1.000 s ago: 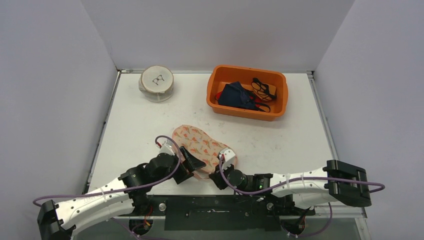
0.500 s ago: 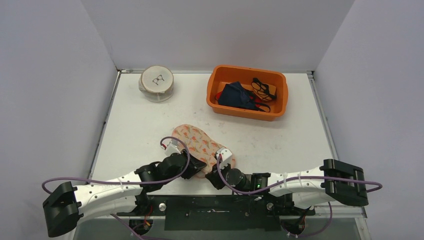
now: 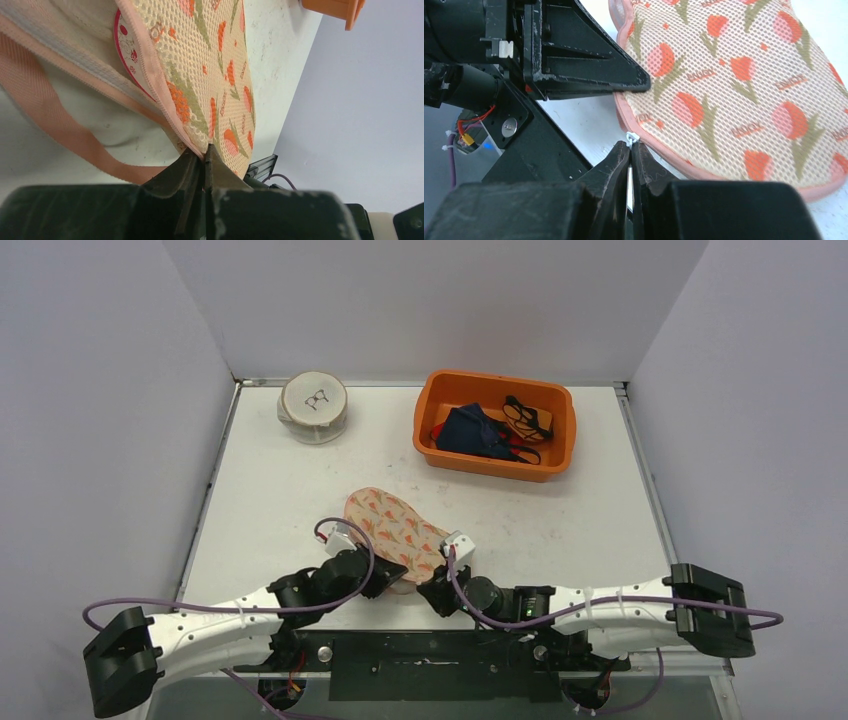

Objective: Unzip the laundry bag and remove the bra
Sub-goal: Unzip the laundry bag at the center of the board.

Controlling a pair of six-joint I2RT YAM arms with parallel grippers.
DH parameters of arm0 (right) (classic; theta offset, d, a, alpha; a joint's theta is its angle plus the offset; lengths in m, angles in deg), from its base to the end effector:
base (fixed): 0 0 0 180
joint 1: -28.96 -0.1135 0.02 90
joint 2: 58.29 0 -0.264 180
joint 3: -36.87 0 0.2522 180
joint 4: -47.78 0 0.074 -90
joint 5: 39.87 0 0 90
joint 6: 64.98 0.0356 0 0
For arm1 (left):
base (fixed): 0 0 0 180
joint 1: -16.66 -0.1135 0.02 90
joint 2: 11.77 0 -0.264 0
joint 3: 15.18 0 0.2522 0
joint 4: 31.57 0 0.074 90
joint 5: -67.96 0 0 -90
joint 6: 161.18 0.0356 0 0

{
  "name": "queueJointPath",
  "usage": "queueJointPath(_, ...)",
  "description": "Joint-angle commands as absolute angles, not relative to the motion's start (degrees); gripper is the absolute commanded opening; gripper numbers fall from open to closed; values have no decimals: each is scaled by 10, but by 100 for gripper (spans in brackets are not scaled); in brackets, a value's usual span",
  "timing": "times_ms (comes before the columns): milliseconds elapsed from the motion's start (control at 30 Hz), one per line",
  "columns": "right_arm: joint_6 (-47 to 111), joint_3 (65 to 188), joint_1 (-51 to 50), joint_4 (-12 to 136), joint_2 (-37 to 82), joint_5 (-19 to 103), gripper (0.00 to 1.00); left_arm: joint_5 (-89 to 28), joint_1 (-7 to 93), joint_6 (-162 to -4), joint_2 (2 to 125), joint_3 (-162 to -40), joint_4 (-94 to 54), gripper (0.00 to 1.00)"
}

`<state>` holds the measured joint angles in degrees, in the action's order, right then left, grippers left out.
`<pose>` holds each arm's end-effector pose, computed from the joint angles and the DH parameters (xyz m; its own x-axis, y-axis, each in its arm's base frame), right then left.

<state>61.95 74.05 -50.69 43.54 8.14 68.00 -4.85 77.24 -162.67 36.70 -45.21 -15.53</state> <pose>0.0525 0.2265 0.1866 -0.5932 -0.0654 -0.8024 -0.6629 0.6053 0.4408 0.0943 -0.1457 0.1702 -0.7050 -0.6941 -0.1458 -0.2965 0.4752 -0.8284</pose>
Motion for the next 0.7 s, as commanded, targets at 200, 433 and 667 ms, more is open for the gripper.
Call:
queueJointPath(200,661,716,-519,529,-6,743,5,-25,735,-1594,322,-433,-145,0)
queueJointPath(433,684,707,-519,582,-43,787,5,-108,688,-1530,322,-426,-209,0)
queueJointPath(667,676,696,-519,593,-77,775,5,-195,642,-1446,396,-452,-270,0)
